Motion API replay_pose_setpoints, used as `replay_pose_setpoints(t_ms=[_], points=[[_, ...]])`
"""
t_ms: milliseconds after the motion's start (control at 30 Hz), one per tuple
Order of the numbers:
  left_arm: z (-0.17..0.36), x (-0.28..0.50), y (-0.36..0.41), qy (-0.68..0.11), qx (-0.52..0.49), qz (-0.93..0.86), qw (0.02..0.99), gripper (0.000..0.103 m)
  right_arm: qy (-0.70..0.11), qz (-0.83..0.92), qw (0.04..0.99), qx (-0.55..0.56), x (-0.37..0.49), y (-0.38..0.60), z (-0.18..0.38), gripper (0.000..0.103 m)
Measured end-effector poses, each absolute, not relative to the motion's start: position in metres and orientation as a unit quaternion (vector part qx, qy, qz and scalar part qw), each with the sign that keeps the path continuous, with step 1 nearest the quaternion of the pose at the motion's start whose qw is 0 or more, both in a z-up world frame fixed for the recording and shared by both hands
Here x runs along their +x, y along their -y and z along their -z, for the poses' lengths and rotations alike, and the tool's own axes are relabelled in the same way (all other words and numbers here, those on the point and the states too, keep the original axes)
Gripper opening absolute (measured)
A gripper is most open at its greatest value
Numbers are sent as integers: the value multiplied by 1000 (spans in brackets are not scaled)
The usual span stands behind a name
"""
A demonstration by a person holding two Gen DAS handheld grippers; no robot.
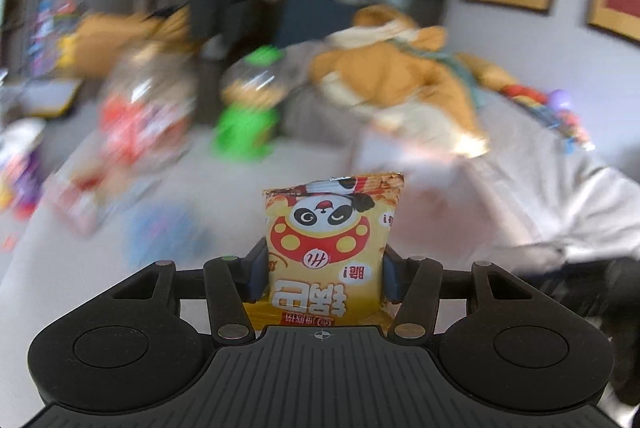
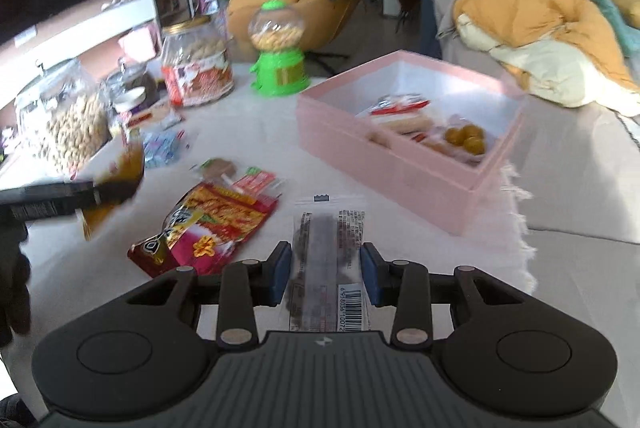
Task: Organize snacks
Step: 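Drop the panda bag into the pink box with the left tool while the right carries the dark bar in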
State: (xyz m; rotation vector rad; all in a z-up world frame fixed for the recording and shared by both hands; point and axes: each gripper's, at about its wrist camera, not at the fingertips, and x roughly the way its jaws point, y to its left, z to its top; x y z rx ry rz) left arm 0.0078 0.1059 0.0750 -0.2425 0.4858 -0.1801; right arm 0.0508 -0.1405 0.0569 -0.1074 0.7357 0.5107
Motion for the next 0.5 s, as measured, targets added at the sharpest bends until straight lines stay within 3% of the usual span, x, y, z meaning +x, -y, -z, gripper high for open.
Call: replay_pose_setpoints(t_ms=[200, 367, 500], points=[[-123, 124, -45, -231, -113, 184, 949, 59, -340, -243, 907, -47, 46, 150, -56, 37], [-89, 212, -2, -321, -152, 201, 913, 61, -346, -237, 907, -45, 50, 157, -50, 37], [-67, 219, -4, -320, -154, 181, 917, 60, -354, -227, 906, -41, 54, 166, -47, 37]])
